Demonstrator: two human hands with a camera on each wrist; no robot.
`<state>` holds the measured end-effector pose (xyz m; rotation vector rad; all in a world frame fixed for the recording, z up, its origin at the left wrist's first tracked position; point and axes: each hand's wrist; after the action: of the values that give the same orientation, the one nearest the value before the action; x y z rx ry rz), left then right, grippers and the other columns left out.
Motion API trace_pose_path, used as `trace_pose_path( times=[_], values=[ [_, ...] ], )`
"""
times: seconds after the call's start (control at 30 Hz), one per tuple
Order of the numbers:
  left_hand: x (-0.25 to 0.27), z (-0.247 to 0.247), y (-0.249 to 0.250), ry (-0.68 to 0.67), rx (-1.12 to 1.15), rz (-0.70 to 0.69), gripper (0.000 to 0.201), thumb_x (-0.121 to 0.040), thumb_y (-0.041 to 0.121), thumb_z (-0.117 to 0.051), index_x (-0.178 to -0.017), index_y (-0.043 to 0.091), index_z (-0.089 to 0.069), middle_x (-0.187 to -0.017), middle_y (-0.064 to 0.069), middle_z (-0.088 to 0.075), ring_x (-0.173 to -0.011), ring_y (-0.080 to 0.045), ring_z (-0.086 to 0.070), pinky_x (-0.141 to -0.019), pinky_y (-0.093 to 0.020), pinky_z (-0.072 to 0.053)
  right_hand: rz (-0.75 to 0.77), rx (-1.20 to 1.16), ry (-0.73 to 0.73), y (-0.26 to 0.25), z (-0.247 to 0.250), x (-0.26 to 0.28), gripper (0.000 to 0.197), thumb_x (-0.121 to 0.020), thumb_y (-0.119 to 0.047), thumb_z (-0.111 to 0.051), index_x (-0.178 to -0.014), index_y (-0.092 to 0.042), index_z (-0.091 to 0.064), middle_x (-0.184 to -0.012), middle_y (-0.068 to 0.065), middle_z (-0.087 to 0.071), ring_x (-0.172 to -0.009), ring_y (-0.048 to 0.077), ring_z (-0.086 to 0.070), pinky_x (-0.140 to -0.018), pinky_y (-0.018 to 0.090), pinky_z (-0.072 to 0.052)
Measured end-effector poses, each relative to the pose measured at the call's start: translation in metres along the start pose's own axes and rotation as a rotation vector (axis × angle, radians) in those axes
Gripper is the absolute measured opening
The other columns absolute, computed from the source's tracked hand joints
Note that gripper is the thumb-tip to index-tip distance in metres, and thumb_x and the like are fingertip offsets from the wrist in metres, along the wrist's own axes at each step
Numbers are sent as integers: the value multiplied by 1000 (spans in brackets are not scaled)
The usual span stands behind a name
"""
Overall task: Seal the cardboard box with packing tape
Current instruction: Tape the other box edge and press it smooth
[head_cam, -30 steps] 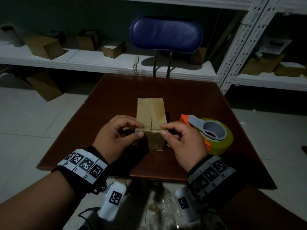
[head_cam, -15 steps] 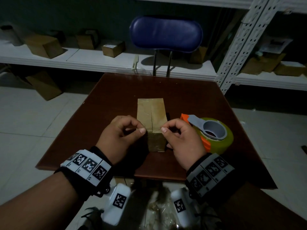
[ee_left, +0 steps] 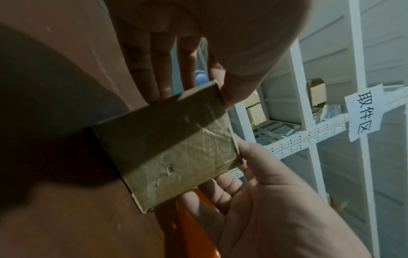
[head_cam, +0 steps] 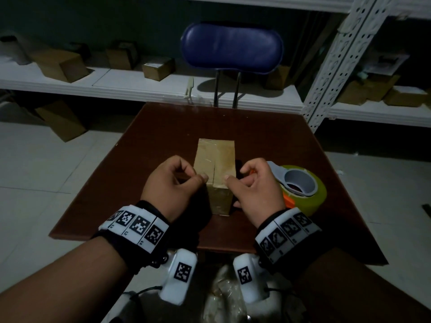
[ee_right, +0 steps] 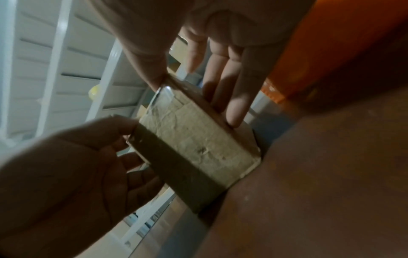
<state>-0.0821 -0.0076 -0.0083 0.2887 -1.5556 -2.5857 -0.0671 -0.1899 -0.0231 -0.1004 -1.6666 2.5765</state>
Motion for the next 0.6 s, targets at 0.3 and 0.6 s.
trace_pose_path(
  times=[0.3,0.6],
  values=[
    [-7,-9,-2,-87,185,175,40,-85,36,-72,-121,25,-59,-106,5,-67,-98,-14,-65,-85,-32,-53,-58,25,-56,-4,-6,-3,50,-88,-55,-58,-133,-32,-57,-93,-6,-69,-83,14,-69,-77,47,-60],
    [-1,-20,7,-127,385,231,70,-72,65,-68,-131,30,-52,-123,5,-67,-110,-15,-66,-101,-48,-51,-79,-133,-50,-8,-17,1,49,-96,-62,-43,-125,-27,-60,-115,-8,-68,-107,12,-65,-96,43,-52]
  ],
)
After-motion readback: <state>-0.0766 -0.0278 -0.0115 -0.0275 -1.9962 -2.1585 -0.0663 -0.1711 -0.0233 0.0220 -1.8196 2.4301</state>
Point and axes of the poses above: each hand's wrist, its own x-axis away from the middle knuckle, its own z-axis out of the back of the hand, y = z × x
